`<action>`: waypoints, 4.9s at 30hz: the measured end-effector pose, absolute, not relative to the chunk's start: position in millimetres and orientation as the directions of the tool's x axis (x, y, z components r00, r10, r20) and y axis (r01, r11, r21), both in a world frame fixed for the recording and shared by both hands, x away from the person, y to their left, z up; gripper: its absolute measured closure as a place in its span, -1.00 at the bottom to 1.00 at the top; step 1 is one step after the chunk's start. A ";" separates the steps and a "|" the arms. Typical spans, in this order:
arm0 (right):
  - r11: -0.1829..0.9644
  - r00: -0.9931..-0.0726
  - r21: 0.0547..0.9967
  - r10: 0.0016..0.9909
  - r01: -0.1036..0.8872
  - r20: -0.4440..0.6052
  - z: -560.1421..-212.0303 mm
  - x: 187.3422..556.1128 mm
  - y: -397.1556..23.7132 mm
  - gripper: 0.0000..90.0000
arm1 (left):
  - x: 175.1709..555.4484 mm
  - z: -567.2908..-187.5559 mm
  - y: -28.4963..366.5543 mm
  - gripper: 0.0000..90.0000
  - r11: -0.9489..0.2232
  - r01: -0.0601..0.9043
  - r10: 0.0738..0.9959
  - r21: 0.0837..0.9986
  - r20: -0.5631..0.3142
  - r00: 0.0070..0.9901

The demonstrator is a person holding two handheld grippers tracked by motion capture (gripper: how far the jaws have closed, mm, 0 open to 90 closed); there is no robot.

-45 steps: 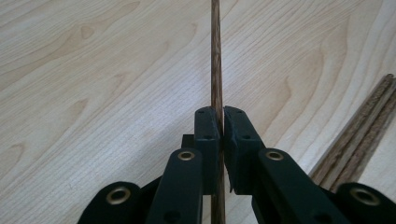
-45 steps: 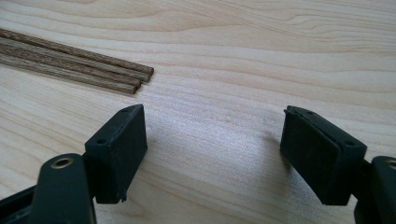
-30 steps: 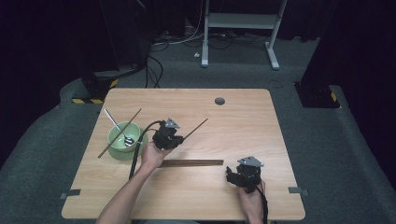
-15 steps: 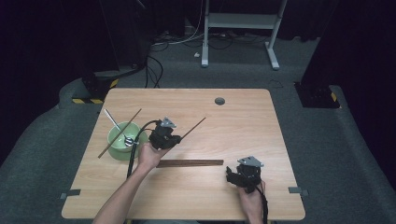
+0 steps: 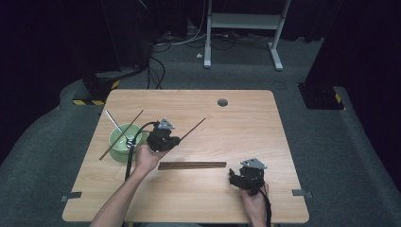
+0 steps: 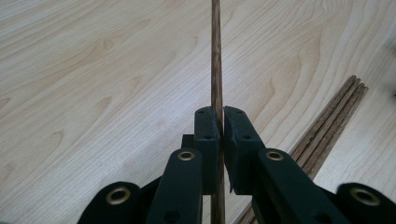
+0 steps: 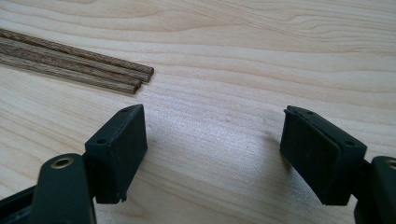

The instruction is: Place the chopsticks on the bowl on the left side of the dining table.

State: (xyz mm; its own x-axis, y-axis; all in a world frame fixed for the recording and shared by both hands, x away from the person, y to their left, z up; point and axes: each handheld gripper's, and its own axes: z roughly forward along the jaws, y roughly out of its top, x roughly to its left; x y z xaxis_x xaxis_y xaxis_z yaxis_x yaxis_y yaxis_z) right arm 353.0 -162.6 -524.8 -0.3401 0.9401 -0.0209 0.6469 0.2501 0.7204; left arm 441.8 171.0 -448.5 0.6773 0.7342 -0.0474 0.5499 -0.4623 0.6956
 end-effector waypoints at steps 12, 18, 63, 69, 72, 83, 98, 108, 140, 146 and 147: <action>0.249 -0.339 0.720 0.941 0.648 -0.020 -524.7 352.8 -162.5 -0.51 | 437.9 -442.2 181.6 0.86 -0.436 0.550 0.741 0.712 -0.062 0.669; 0.248 -0.339 0.720 0.941 0.648 -0.019 -524.8 352.8 -162.5 -0.51 | 437.8 -439.8 186.6 0.86 -0.418 0.558 0.741 0.717 -0.086 0.666; 0.248 -0.339 0.720 0.941 0.648 -0.019 -524.7 352.8 -162.4 -0.51 | 421.8 -411.5 224.3 0.86 -0.391 0.540 0.765 0.745 -0.064 0.641; 0.248 -0.339 0.720 0.941 0.648 -0.020 -524.8 352.8 -162.4 -0.51 | 420.0 -408.8 229.8 0.86 -0.386 0.540 0.770 0.748 -0.061 0.635; 0.248 -0.339 0.720 0.941 0.648 -0.020 -524.8 352.8 -162.4 -0.51 | 417.6 -405.5 234.6 0.86 -0.386 0.536 0.775 0.751 -0.052 0.630; 0.248 -0.339 0.720 0.941 0.648 -0.019 -524.8 352.8 -162.4 -0.51 | 412.5 -398.9 252.0 0.86 -0.369 0.540 0.796 0.757 -0.042 0.604; 0.248 -0.339 0.720 0.941 0.648 -0.020 -524.8 352.7 -162.4 -0.51 | 406.7 -392.5 274.0 0.86 -0.346 0.547 0.827 0.763 -0.028 0.562; 0.248 -0.338 0.720 0.941 0.648 -0.019 -524.8 352.7 -162.4 -0.51 | 404.6 -392.1 283.1 0.86 -0.337 0.553 0.838 0.762 -0.026 0.546; 0.248 -0.338 0.720 0.941 0.648 -0.020 -524.8 352.7 -162.4 -0.51 | 403.8 -399.0 315.9 0.86 -0.339 0.597 0.883 0.727 0.027 0.468; 0.248 -0.338 0.720 0.941 0.648 -0.019 -524.8 352.7 -162.3 -0.51 | 404.4 -403.0 317.4 0.86 -0.346 0.604 0.887 0.718 0.040 0.460; 0.248 -0.338 0.720 0.941 0.648 -0.019 -524.8 352.7 -162.3 -0.51 | 404.4 -403.0 317.4 0.86 -0.346 0.604 0.887 0.718 0.040 0.460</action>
State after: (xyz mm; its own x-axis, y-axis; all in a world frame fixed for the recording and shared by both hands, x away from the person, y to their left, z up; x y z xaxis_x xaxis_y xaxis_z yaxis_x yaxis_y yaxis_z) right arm 352.7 -162.3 -524.8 -0.3379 0.9410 -0.0194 0.6482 0.2477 0.7200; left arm 404.4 317.4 -403.0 0.4598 0.8871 0.0402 0.6039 -0.3455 0.7183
